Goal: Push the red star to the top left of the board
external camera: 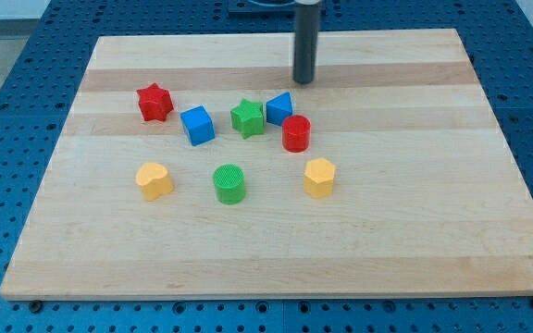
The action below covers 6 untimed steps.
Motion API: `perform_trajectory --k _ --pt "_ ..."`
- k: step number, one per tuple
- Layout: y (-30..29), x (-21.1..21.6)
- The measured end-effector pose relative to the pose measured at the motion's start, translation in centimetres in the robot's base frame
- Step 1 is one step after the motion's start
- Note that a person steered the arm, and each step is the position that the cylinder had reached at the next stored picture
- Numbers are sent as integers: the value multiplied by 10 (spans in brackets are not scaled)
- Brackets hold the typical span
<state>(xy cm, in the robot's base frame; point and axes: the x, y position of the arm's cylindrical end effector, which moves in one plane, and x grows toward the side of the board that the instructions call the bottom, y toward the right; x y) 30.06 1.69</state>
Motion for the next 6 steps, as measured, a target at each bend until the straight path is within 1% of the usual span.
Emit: perform_trajectory --k 2,3,5,6 --pt "-94 24" --pt "-124 37" --pt "-147 73" --pt "-169 74"
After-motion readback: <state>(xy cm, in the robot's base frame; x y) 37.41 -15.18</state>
